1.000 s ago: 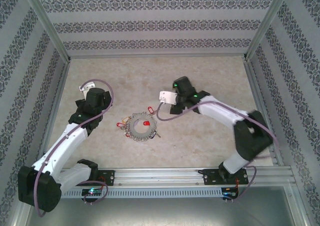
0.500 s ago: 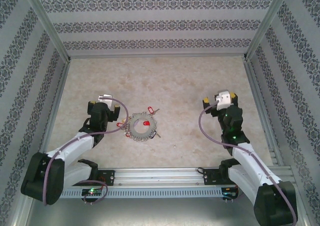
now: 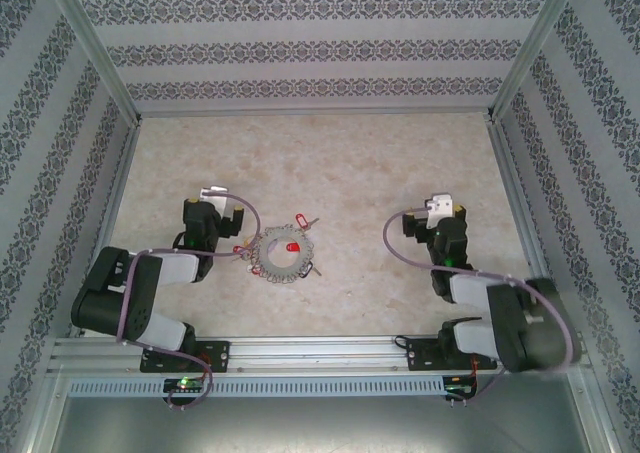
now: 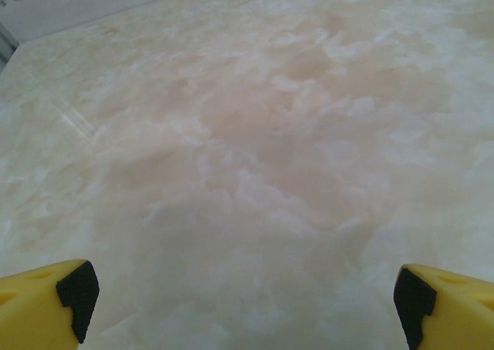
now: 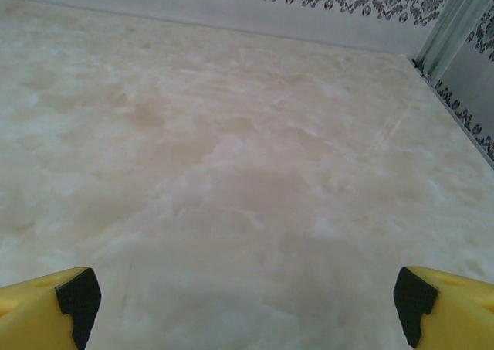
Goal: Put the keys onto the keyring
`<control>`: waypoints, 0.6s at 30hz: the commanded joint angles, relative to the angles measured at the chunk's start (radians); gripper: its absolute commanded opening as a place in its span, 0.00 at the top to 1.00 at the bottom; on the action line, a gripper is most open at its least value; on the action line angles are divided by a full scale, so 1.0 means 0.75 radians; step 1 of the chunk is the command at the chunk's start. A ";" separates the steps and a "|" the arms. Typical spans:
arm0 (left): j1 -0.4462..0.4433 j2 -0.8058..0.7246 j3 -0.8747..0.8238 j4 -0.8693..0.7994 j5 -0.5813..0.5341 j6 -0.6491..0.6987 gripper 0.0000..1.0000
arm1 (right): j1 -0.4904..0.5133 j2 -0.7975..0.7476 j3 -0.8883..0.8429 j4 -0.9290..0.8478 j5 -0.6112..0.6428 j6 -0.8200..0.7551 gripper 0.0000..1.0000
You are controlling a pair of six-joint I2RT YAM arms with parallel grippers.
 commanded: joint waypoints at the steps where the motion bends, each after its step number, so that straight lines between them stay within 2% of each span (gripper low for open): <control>1: 0.106 0.046 0.003 0.180 0.072 -0.141 0.01 | -0.013 0.225 0.089 0.279 0.061 0.057 0.02; 2: 0.150 0.129 -0.009 0.277 0.103 -0.173 0.01 | -0.013 0.326 0.112 0.402 0.047 0.045 0.02; 3: 0.162 0.156 0.003 0.333 0.105 -0.172 0.01 | -0.014 0.322 0.121 0.353 0.047 0.054 0.02; 4: 0.162 0.106 0.041 0.174 0.108 -0.188 0.01 | -0.028 0.257 0.142 0.210 0.040 0.069 0.02; 5: 0.164 0.124 0.051 0.141 0.115 -0.184 0.01 | -0.040 0.232 0.182 0.095 0.038 0.090 0.02; 6: 0.166 0.132 0.029 0.228 0.098 -0.187 0.01 | -0.057 0.280 0.195 0.144 0.020 0.107 0.02; 7: 0.166 0.111 0.049 0.150 0.094 -0.196 0.01 | -0.085 0.295 0.196 0.162 -0.027 0.128 0.02; 9: 0.166 0.123 0.040 0.189 0.091 -0.193 0.01 | -0.098 0.249 0.251 0.014 -0.019 0.144 0.02; 12: 0.167 0.115 0.046 0.161 0.095 -0.195 0.01 | -0.104 0.269 0.236 0.078 -0.030 0.148 0.02; 18: 0.166 0.120 0.044 0.173 0.094 -0.194 0.01 | -0.104 0.257 0.242 0.047 -0.030 0.145 0.02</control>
